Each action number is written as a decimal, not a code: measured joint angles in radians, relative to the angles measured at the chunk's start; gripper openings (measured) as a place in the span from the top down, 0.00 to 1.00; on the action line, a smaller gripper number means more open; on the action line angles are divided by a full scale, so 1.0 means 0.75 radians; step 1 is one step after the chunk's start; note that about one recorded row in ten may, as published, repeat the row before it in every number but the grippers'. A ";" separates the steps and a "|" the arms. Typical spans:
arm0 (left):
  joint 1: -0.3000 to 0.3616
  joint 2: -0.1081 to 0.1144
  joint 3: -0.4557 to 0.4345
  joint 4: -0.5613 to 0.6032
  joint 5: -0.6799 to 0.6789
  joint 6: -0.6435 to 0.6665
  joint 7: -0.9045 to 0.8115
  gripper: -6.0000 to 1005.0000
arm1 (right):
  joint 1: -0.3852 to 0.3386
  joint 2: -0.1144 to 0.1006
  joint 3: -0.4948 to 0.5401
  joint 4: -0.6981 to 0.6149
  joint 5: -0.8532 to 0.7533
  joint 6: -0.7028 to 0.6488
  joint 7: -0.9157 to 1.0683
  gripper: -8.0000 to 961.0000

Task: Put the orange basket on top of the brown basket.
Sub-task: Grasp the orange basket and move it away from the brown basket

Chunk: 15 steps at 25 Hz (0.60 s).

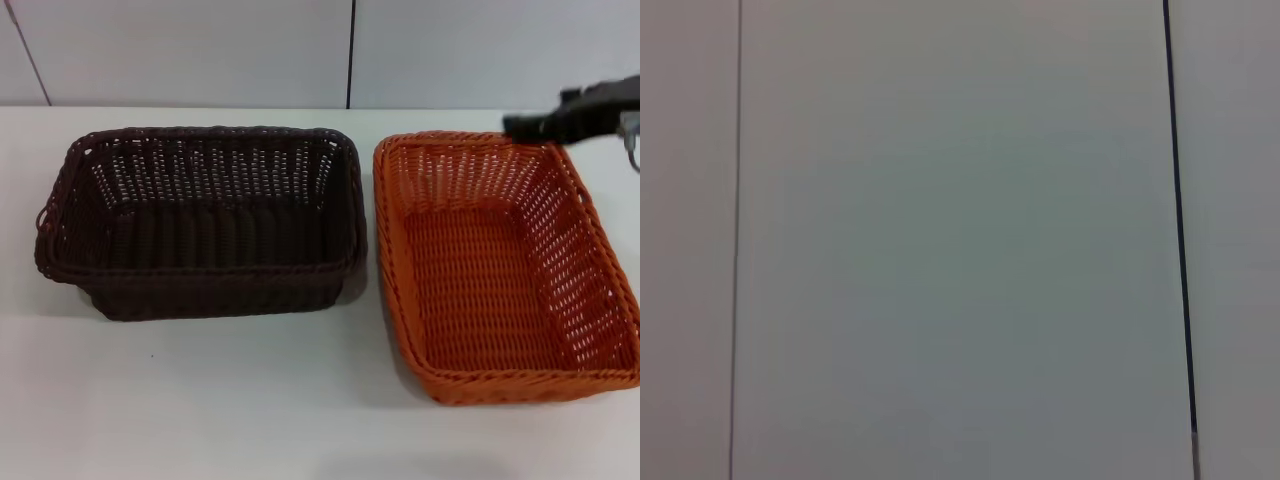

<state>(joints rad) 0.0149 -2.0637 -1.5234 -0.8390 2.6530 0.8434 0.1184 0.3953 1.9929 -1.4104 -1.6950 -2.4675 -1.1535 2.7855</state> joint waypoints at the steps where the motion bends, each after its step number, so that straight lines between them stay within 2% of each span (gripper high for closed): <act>1: -0.021 -0.003 0.019 0.091 0.000 0.076 -0.032 0.20 | 0.032 0.019 0.034 -0.029 0.000 -0.139 -0.048 0.28; 2: -0.035 -0.004 0.025 0.134 -0.001 0.094 -0.038 0.20 | 0.062 0.045 0.075 -0.064 0.000 -0.283 -0.097 0.28; 4: -0.047 -0.005 0.029 0.165 0.000 0.104 -0.040 0.20 | 0.100 0.078 0.123 -0.109 0.000 -0.458 -0.157 0.28; 6: -0.094 -0.006 0.034 0.274 0.000 0.108 -0.042 0.20 | 0.133 0.097 0.143 -0.144 0.014 -0.628 -0.196 0.28; 10: -0.119 -0.010 0.046 0.340 -0.001 0.120 -0.044 0.20 | 0.180 0.095 0.158 -0.163 0.133 -0.915 -0.254 0.28; 15: -0.128 -0.010 0.064 0.350 -0.002 0.118 -0.046 0.20 | 0.195 0.099 0.128 -0.149 0.133 -1.041 -0.301 0.28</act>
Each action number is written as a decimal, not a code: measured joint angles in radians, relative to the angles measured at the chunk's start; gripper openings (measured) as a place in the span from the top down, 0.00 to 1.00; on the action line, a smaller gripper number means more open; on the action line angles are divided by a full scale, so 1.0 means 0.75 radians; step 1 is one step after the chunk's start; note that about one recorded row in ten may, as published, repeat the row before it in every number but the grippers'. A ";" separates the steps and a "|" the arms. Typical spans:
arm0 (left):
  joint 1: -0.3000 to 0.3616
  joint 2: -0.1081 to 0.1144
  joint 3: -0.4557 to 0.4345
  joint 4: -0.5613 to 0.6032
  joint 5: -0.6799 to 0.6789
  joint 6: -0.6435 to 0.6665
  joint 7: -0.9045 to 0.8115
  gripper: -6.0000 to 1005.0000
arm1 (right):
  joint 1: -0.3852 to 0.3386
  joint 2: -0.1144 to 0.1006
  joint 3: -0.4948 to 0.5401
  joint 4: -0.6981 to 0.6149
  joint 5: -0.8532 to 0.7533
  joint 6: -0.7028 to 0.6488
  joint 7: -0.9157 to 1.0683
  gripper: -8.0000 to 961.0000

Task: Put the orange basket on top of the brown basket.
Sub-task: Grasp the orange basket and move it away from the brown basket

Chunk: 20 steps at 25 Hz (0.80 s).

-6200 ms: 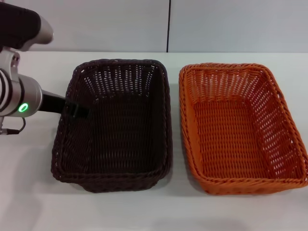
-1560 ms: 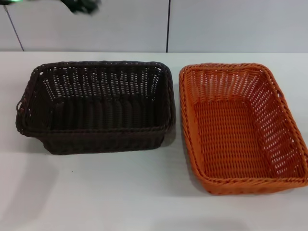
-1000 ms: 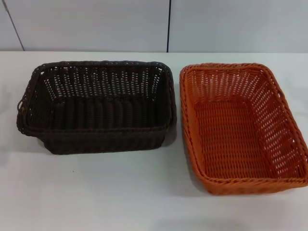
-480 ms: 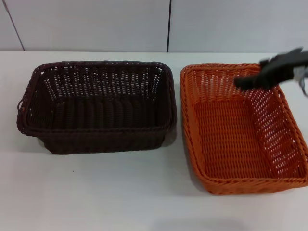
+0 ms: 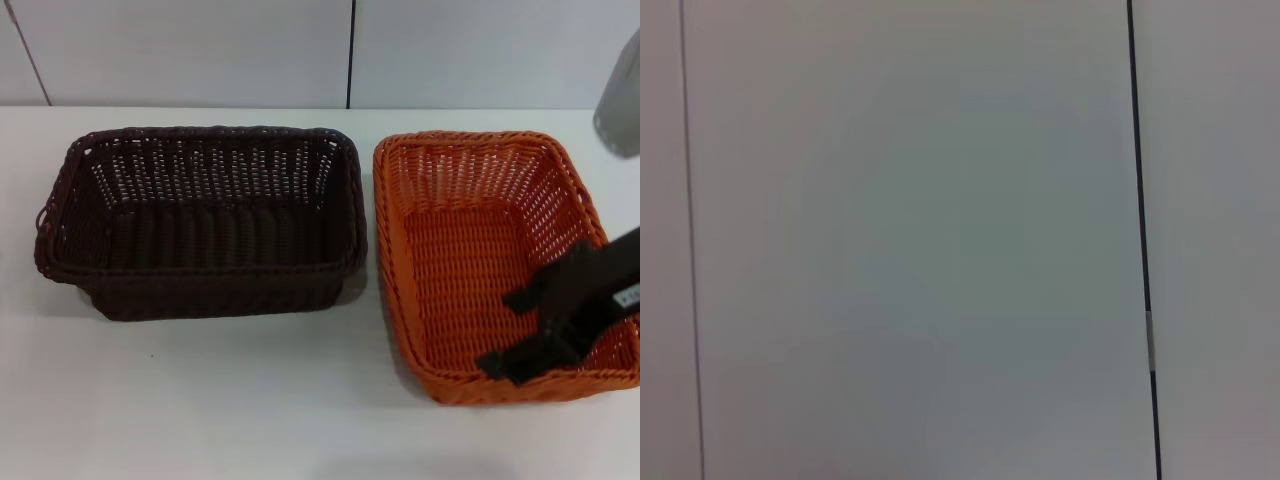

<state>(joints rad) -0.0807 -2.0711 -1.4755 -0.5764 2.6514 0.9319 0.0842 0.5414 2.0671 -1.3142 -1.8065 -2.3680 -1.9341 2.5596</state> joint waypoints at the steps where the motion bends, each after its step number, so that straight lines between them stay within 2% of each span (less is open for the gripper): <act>1: 0.000 0.000 0.001 0.000 0.000 -0.001 0.000 0.20 | 0.000 0.001 -0.015 0.003 -0.013 -0.011 -0.007 0.28; 9: -0.008 0.000 0.018 0.004 -0.001 -0.013 -0.001 0.20 | 0.025 0.004 -0.150 0.098 -0.166 0.004 -0.044 0.29; 20: 0.003 0.000 0.038 0.006 -0.001 -0.013 -0.002 0.20 | 0.081 0.008 -0.335 0.342 -0.249 0.160 -0.062 0.29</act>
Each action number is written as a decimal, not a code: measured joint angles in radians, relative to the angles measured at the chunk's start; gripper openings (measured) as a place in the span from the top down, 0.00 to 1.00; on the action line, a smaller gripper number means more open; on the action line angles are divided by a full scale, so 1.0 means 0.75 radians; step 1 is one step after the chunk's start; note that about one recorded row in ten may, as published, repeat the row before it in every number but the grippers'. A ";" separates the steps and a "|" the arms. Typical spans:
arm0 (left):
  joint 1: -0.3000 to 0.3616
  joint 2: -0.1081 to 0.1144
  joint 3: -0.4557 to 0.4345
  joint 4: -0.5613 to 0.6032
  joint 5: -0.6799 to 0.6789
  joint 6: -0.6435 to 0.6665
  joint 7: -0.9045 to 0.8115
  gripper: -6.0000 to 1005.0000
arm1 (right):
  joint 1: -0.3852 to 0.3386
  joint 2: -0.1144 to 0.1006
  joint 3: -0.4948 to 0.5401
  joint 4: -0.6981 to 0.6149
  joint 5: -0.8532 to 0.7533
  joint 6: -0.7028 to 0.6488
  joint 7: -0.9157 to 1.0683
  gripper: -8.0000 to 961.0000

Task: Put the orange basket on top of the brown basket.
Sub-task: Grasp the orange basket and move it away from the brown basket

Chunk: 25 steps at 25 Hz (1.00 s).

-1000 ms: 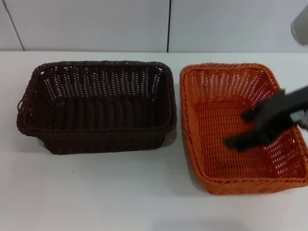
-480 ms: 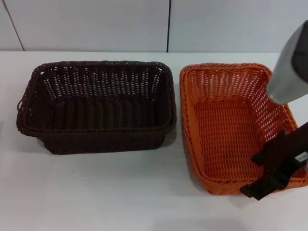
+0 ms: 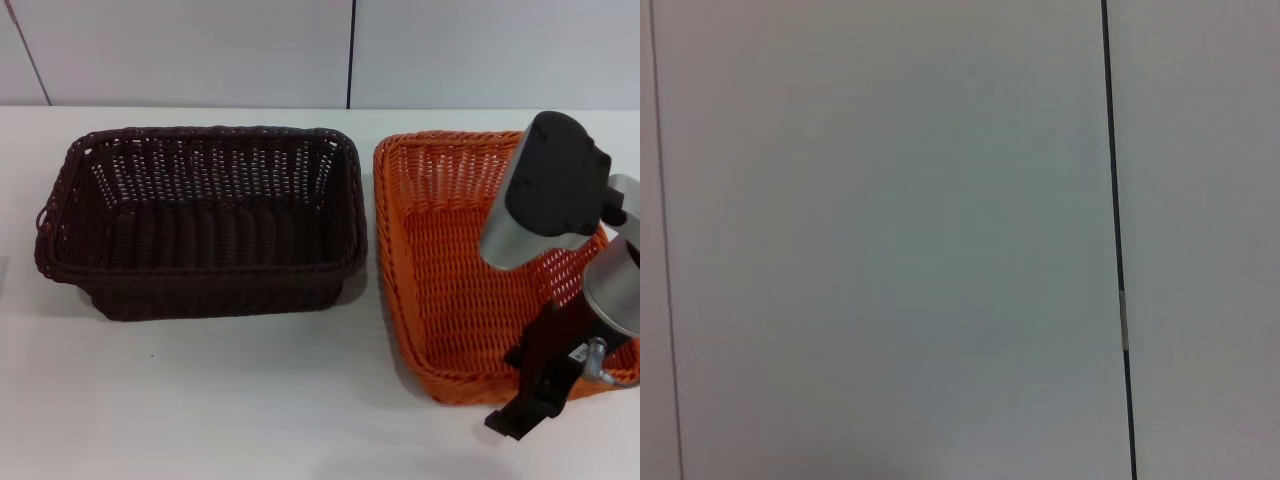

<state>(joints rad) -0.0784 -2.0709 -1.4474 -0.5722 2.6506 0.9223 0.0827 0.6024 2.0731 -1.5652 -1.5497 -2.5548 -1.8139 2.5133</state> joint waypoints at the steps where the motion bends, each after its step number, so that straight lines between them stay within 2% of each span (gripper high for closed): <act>1: 0.001 0.000 0.000 0.000 0.000 0.000 0.000 0.20 | 0.000 0.001 -0.012 0.003 -0.015 0.012 0.000 0.29; 9: -0.004 0.002 -0.004 0.010 -0.001 0.001 0.000 0.20 | 0.017 0.003 -0.072 0.063 -0.114 0.088 0.041 0.30; 20: -0.014 0.004 -0.005 0.019 -0.002 0.029 0.000 0.20 | 0.011 0.003 -0.092 0.000 -0.129 0.124 0.061 0.73; 25: -0.017 0.004 -0.008 0.028 -0.002 0.032 0.000 0.20 | 0.002 0.004 -0.080 -0.107 -0.169 0.131 0.119 0.79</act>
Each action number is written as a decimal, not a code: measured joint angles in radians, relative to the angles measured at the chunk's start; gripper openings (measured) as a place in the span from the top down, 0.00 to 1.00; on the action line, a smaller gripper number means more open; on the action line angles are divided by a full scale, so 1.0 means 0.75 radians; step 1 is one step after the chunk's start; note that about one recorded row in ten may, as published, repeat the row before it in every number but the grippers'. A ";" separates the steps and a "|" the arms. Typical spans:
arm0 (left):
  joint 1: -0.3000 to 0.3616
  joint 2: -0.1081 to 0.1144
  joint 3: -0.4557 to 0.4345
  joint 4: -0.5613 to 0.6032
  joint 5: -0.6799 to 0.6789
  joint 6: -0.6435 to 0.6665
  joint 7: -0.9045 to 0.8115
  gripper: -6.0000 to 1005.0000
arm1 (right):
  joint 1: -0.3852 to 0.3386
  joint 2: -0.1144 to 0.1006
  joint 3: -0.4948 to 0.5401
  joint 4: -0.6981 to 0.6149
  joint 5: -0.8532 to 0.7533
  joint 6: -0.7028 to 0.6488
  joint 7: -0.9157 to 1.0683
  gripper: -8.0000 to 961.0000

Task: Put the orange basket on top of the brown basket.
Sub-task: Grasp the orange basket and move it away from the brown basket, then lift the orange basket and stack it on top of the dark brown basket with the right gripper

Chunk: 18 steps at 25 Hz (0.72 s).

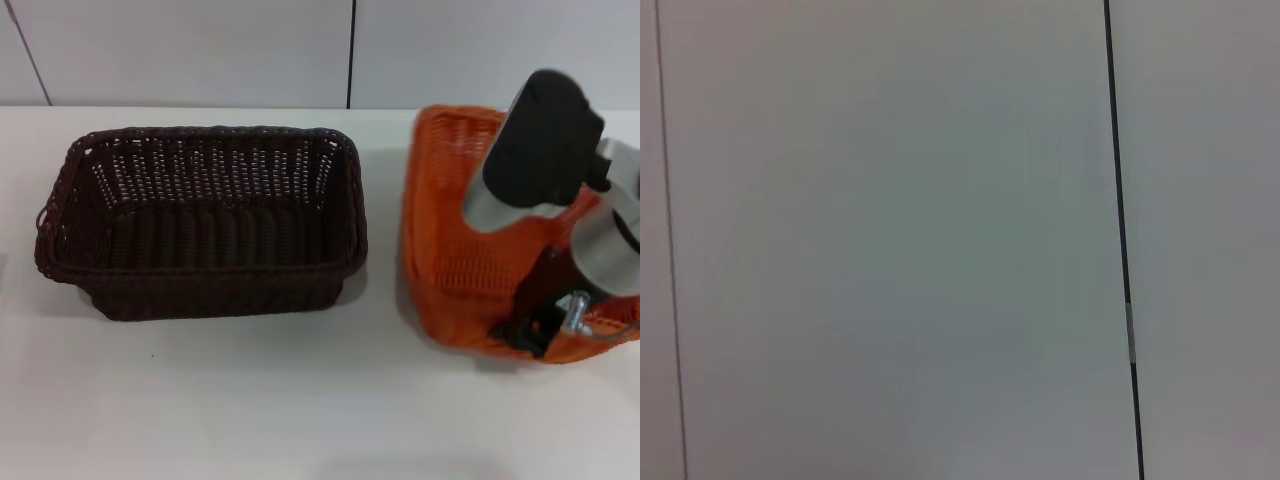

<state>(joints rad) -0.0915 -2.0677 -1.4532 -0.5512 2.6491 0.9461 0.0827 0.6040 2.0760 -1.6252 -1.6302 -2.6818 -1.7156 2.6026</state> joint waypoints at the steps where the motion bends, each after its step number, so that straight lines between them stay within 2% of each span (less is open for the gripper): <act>1: 0.000 0.000 0.000 0.000 0.000 0.000 0.000 0.20 | 0.001 -0.001 0.001 -0.020 -0.012 -0.005 0.009 0.79; 10: -0.013 0.001 -0.005 0.024 0.000 0.002 0.000 0.20 | 0.051 -0.003 -0.014 -0.214 -0.129 -0.040 0.048 0.84; 15: -0.017 0.002 -0.005 0.030 0.000 0.003 0.000 0.20 | 0.129 0.000 -0.092 -0.315 -0.291 -0.061 0.060 0.85; 18: -0.022 0.002 -0.005 0.041 0.000 0.002 0.000 0.20 | 0.163 -0.002 -0.114 -0.318 -0.314 -0.047 0.013 0.86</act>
<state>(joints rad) -0.1083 -2.0662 -1.4573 -0.5205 2.6491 0.9473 0.0827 0.7259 2.0743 -1.7105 -1.8687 -2.9171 -1.7512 2.6126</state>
